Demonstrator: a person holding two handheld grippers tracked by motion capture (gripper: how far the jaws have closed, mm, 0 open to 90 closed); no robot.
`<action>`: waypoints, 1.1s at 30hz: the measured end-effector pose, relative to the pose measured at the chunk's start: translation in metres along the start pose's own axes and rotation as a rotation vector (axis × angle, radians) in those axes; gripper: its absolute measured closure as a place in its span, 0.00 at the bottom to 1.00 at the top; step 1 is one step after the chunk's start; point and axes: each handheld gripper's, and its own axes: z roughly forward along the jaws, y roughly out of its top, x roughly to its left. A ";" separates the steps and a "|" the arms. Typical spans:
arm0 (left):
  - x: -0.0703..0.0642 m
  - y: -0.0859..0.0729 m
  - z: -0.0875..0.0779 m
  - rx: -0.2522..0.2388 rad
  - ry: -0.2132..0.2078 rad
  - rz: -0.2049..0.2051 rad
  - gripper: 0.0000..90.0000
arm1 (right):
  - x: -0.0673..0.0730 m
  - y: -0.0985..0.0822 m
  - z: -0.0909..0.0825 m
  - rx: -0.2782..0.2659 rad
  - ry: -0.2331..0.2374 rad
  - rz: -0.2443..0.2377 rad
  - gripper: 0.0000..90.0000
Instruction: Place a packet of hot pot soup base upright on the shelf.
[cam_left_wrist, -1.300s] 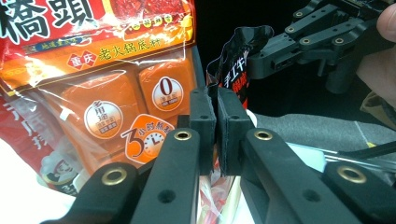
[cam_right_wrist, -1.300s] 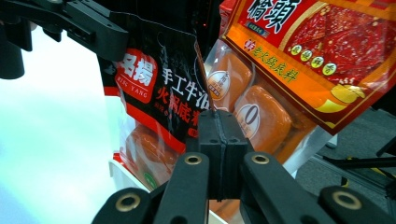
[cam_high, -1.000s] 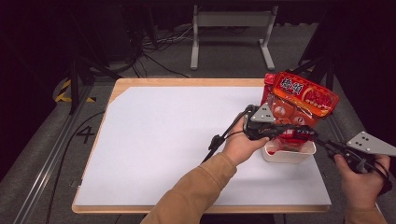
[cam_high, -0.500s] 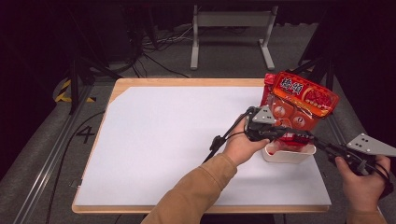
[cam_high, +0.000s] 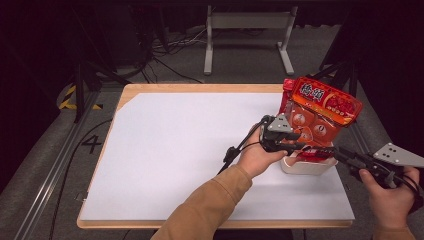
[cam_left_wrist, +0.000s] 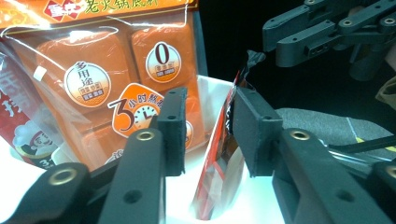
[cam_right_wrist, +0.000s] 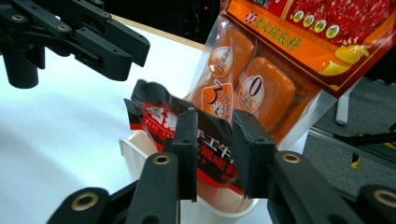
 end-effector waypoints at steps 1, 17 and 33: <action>-0.001 0.001 -0.002 -0.003 0.003 0.003 0.69 | 0.001 0.001 0.000 -0.005 0.004 0.003 0.78; -0.011 -0.012 -0.082 -0.021 0.120 -0.016 0.45 | 0.024 0.021 0.012 -0.083 0.110 -0.004 0.55; -0.005 -0.058 -0.179 -0.013 0.250 -0.080 0.35 | 0.071 0.038 0.047 -0.145 0.207 -0.021 0.32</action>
